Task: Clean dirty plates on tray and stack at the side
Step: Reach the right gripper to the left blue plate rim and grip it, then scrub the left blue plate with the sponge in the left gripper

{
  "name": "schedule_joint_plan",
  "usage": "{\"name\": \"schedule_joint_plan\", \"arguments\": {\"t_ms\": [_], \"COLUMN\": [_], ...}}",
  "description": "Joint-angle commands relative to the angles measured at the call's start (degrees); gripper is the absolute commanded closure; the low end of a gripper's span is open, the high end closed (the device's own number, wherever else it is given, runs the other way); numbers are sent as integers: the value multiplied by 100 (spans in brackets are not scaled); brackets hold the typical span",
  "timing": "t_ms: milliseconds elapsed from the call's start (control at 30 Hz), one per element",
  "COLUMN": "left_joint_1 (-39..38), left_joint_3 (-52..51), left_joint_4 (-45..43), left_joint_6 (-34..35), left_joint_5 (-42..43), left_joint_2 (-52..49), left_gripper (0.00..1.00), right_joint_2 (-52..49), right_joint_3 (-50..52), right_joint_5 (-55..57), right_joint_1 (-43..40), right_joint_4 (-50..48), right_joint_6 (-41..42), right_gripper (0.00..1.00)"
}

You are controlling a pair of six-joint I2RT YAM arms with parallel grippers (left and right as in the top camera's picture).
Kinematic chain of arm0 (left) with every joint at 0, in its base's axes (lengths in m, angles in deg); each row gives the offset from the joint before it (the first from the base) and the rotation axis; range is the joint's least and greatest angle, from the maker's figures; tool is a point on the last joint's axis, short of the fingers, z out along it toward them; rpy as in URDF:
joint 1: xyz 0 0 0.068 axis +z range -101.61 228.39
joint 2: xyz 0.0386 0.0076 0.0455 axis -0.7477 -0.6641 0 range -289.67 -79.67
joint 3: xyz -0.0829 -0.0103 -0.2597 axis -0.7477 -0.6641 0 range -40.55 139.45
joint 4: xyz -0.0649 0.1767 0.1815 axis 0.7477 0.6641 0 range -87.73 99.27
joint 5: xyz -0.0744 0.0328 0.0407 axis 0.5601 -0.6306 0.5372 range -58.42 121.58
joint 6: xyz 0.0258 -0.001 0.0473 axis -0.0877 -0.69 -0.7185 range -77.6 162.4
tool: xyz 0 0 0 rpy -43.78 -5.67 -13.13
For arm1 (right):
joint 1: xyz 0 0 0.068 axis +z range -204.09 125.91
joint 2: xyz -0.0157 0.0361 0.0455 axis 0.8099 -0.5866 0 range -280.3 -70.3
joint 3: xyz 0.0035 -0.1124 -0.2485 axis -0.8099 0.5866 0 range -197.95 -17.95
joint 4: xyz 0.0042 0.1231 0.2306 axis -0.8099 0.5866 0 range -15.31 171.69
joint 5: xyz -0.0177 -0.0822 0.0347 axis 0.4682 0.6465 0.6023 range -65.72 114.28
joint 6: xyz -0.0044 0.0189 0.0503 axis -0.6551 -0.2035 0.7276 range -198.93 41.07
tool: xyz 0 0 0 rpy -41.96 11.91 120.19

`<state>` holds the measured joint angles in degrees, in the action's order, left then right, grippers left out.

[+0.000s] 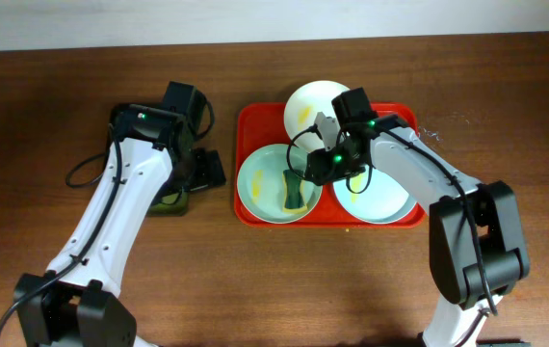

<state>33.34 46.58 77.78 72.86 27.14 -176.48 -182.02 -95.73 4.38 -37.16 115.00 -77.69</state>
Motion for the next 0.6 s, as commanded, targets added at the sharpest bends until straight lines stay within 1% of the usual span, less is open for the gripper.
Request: {"name": "schedule_joint_plan", "arguments": {"t_ms": [0, 67, 167, 233, 367, 567], "left_joint_1": [2, 2, 2, 2, 2, 2], "left_joint_3": [11, 11, 11, 11, 11, 11], "left_joint_4": [-70, -90, -160, -175, -210, -310], "left_joint_6": [-70, -70, -70, -70, -70, -70], "left_joint_5": [175, 214, 341, 345, 367, 481], "left_joint_2": [-35, -35, -35, -35, -35, -35], "left_gripper": [1, 1, 1, 1, 1, 0], "right_joint_2": [-15, -24, -31, -57, -195, -225], "right_joint_3": [-35, -33, -33, -24, -24, -13], "right_joint_5": [551, 824, 857, 831, 562, 516], "right_joint_1": [-13, -11, -11, -7, -4, 76], "right_joint_4": [-74, -74, -76, -118, -203, -232], "right_joint_6": [-103, -103, -103, -105, -105, -79], "right_gripper": [48, 48, 49, 54, 54, 54]}}
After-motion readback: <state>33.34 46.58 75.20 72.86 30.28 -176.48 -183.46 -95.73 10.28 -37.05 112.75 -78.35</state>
